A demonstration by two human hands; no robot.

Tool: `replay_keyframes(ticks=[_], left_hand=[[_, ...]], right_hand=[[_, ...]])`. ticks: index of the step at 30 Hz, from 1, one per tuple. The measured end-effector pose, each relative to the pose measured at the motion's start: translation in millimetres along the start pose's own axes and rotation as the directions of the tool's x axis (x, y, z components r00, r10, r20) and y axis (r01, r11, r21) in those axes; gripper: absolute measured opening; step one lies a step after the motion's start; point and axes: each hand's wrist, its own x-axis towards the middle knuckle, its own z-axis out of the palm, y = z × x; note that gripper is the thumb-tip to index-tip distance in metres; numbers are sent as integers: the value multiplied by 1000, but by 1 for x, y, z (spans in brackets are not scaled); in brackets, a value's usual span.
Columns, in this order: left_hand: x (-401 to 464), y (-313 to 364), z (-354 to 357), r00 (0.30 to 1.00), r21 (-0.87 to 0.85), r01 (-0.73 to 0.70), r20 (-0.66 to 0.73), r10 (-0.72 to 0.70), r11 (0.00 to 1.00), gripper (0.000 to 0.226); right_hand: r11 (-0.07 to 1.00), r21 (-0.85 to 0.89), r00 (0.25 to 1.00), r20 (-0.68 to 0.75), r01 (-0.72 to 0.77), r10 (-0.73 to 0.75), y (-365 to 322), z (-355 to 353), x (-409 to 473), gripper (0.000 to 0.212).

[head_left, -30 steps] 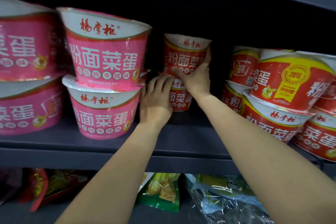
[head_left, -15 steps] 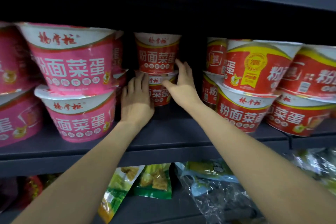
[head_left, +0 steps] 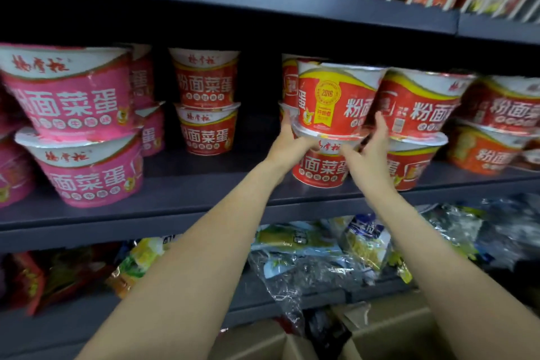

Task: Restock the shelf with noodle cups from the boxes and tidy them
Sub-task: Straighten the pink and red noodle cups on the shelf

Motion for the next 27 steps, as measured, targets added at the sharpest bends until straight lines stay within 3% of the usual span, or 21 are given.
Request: replay_keyframes(ticks=[4,6,9,14,19,21,24,27], left_hand=[[-12,-4,0,993,185,-27,-104,47,982,81],[-27,-5,-20,973,291,-56,-199,118,955,89],[-56,-8,-64,953,328,-108,-234,192,938,102],[-90,-13,-121,890,559,-5,-376,259,829,106],[-95,-25,-145,827,688,70,-446,344,723,103],[-96,-32,-149,818,696,53,-442,369,716,99],[-94,-42,-153,833,586,-36,-430,348,810,96],[-94,-49,-154,852,475,-94,-415,317,875,97]], right_hand=[[995,29,985,140,100,-103,-9,2,-11,93],[991,41,968,213,125,-131,-19,8,-20,93],[986,104,950,274,128,-152,-39,28,-33,88],[971,224,908,381,89,-171,-69,83,-45,80],[966,237,897,398,103,-193,-76,115,-50,75],[969,217,892,405,117,-199,-78,119,-51,74],[975,185,897,398,126,-192,-85,116,-47,76],[979,176,922,351,104,-162,-98,107,-34,90]])
